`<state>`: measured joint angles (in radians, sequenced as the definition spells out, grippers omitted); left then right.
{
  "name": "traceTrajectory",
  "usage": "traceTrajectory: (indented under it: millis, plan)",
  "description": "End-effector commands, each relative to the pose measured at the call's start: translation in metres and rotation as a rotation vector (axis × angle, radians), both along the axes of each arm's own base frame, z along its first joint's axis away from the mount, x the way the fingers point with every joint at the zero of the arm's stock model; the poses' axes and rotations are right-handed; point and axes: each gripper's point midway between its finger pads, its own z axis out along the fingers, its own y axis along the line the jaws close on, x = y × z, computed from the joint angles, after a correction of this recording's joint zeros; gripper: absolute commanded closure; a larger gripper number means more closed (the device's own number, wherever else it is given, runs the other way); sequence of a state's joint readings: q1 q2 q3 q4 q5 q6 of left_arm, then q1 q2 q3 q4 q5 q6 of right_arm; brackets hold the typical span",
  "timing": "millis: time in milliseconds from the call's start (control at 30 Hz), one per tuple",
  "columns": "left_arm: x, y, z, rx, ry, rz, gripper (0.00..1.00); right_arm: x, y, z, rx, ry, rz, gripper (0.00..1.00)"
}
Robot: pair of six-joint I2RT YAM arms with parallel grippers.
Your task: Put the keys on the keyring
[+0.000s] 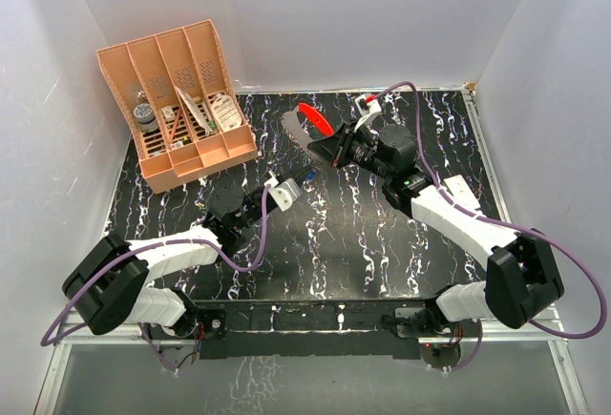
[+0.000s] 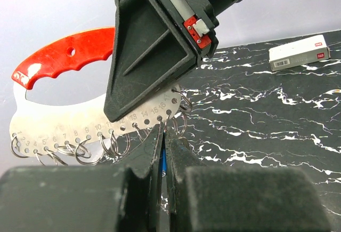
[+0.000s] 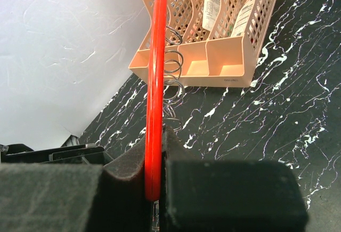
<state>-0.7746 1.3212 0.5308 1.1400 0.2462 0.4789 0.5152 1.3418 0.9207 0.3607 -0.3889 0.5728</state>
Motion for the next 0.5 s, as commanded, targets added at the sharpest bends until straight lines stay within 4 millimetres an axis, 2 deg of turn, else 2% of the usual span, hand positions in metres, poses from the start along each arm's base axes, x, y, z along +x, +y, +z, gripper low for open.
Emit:
traceTrajectory:
  millis: [0, 467]
  plan:
    - [-0.0031, 0.0008, 0.0373, -0.069, -0.085, -0.002, 1.0, -0.0013, 0.0015, 0.0409, 0.043, -0.114, 0.007, 1.0]
    - [-0.0018, -0.0006, 0.0361, -0.061, -0.083, -0.002, 1.0, -0.0026, 0.0013, 0.0418, 0.042, -0.119, 0.009, 1.0]
